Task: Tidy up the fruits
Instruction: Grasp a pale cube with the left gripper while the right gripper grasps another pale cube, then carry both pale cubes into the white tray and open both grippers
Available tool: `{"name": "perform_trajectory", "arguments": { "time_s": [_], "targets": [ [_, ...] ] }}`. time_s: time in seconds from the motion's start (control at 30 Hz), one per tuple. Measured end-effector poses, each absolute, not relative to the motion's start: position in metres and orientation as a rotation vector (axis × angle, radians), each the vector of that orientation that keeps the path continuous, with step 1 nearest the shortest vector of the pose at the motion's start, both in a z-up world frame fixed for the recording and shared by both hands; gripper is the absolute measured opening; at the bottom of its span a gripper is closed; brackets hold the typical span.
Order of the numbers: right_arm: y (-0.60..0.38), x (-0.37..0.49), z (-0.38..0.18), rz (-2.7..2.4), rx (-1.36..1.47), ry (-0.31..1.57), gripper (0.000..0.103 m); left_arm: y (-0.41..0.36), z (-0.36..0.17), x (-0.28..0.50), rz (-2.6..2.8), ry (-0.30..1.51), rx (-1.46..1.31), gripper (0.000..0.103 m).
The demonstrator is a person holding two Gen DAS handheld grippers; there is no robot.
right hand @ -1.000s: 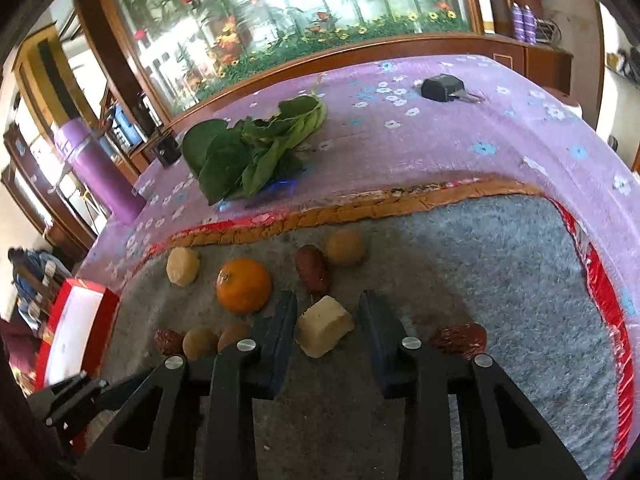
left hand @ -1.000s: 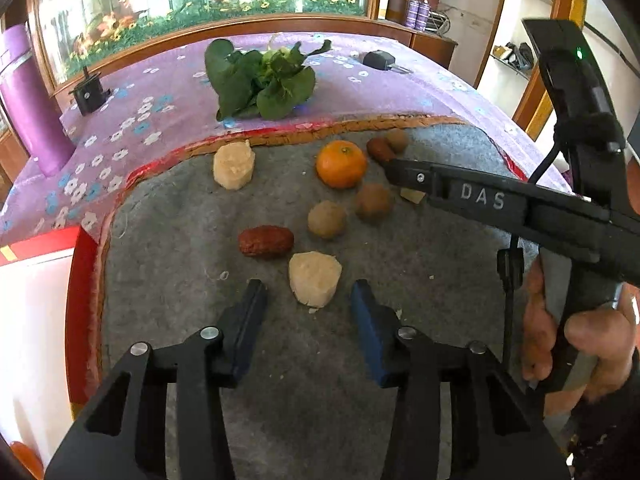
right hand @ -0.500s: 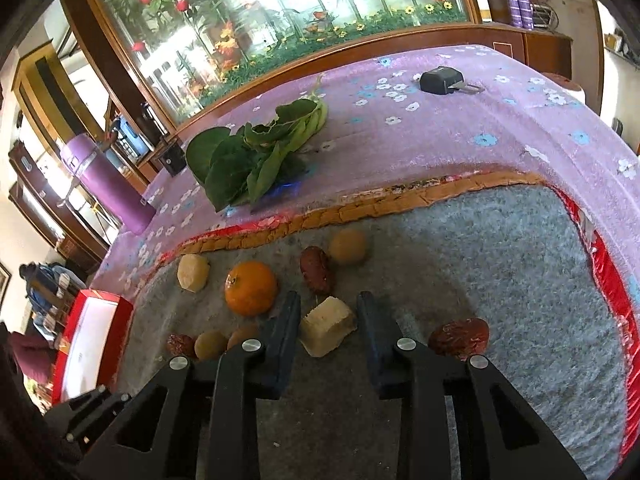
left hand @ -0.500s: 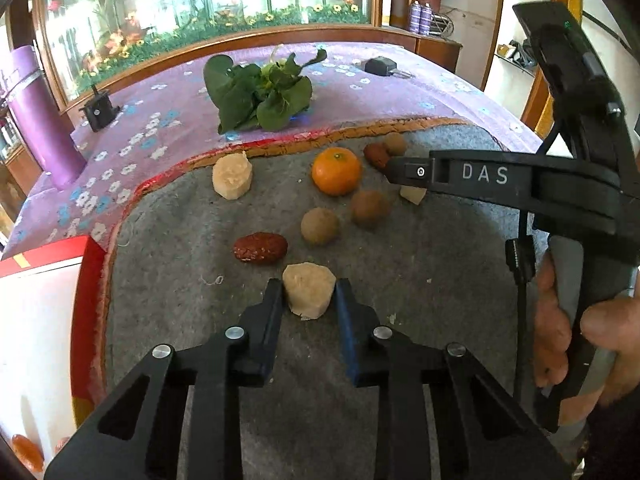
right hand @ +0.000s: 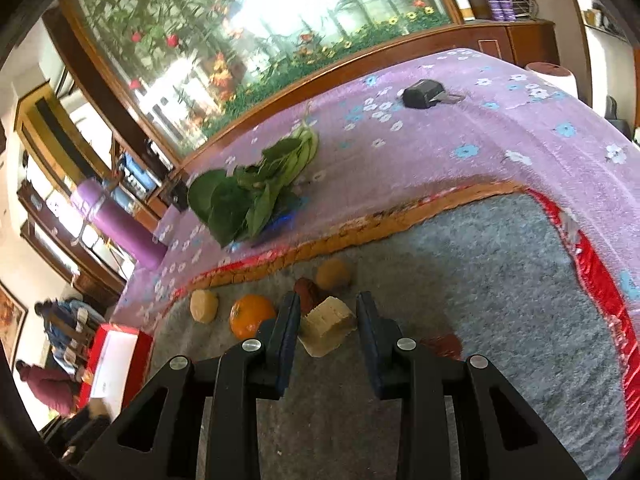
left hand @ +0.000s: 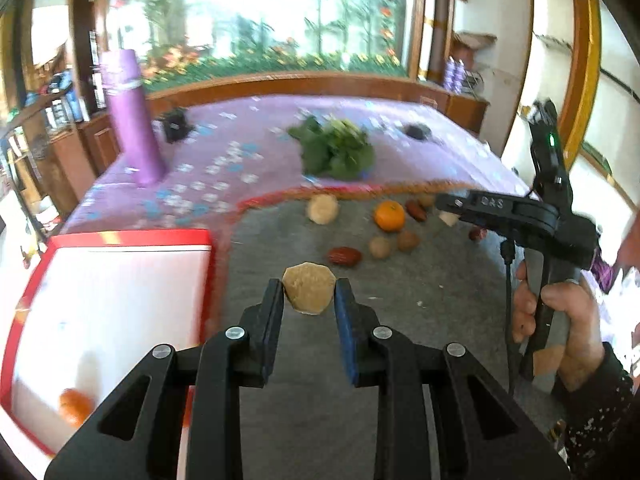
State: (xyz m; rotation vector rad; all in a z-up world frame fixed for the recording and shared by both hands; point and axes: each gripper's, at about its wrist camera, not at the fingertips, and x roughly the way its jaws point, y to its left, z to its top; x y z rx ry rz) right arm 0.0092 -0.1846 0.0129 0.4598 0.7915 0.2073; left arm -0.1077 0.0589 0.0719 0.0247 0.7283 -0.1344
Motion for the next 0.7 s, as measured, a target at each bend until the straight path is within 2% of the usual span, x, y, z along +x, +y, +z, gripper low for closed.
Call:
{"name": "perform_trajectory", "arguments": {
  "time_s": [0.47, 0.57, 0.7],
  "targets": [
    [-0.202, -0.001, 0.019, 0.079, 0.482, 0.705, 0.03, 0.186, 0.089, -0.161, 0.062, 0.627, -0.102, 0.023],
    [-0.173, -0.01, 0.029, 0.176, 0.496, 0.719, 0.03, 0.216, 0.083, -0.166, 0.12, 0.64, -0.137, 0.023],
    [-0.08, -0.024, 0.048, 0.421, 0.392, 0.766, 0.029, 0.242, 0.075, -0.168, 0.176, 0.647, -0.186, 0.023]
  ]
}}
